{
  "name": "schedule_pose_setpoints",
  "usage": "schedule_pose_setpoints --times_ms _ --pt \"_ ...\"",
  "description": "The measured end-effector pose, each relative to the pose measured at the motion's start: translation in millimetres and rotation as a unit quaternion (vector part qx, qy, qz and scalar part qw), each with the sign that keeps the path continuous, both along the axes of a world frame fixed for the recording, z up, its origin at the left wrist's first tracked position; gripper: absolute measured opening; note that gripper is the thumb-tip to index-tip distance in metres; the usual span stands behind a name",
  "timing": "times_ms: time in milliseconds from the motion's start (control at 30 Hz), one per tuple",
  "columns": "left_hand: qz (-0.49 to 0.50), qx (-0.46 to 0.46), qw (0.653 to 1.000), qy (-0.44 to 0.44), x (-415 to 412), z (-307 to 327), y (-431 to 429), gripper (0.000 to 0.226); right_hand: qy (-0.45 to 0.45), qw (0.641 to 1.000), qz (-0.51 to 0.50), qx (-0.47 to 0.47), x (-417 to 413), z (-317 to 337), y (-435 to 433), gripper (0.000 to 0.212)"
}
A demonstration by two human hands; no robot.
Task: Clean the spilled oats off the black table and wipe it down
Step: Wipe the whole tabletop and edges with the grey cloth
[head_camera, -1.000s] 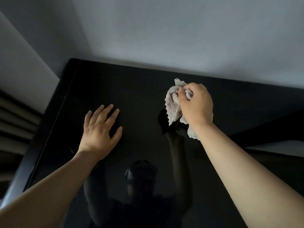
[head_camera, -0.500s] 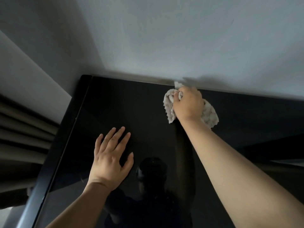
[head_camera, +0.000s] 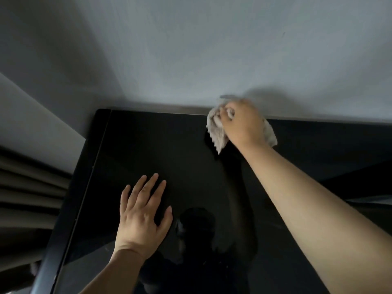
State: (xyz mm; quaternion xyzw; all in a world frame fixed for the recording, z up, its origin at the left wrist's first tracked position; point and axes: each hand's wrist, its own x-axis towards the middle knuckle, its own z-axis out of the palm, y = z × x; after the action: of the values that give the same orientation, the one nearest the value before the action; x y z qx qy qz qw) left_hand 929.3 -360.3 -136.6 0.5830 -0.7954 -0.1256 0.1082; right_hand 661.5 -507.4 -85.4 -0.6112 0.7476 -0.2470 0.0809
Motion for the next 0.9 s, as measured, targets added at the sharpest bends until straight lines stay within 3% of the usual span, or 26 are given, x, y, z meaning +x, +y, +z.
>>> schedule_pose_setpoints --times_ms 133,233,367,533,600,700,767,900 --pt "-0.002 -0.008 1.000 0.003 1.0 -2.3 -0.6 0.057 0.058 0.996 -0.056 0.035 5.5 -39.7 -24.5 0.030" --pt "-0.003 -0.010 1.000 0.001 0.1 -3.0 0.0 0.057 0.075 0.997 -0.028 -0.009 23.4 -44.1 4.8 0.029" --pt "-0.002 -0.012 1.000 -0.004 -0.6 -1.8 0.3 0.057 0.028 0.998 0.056 -0.008 39.0 -35.6 77.1 0.023" --pt "0.001 -0.010 1.000 -0.003 0.3 -0.9 0.3 0.058 -0.033 0.994 0.078 0.063 44.7 -22.7 145.0 0.022" --pt "0.002 -0.009 1.000 -0.006 0.0 -0.9 0.3 0.058 -0.063 0.996 0.050 0.049 33.7 -13.0 136.9 0.024" --pt "0.004 -0.009 1.000 -0.008 -0.3 -2.0 0.2 0.058 -0.019 0.999 -0.031 -0.005 10.4 -6.3 90.5 0.024" --pt "0.005 -0.012 1.000 -0.006 -0.3 -2.4 0.2 0.057 0.018 0.998 -0.059 0.009 7.8 -15.5 67.5 0.021" --pt "0.007 -0.015 1.000 -0.010 -0.2 -3.5 0.4 0.058 0.043 0.998 -0.047 0.005 40.0 -34.3 100.1 0.020"
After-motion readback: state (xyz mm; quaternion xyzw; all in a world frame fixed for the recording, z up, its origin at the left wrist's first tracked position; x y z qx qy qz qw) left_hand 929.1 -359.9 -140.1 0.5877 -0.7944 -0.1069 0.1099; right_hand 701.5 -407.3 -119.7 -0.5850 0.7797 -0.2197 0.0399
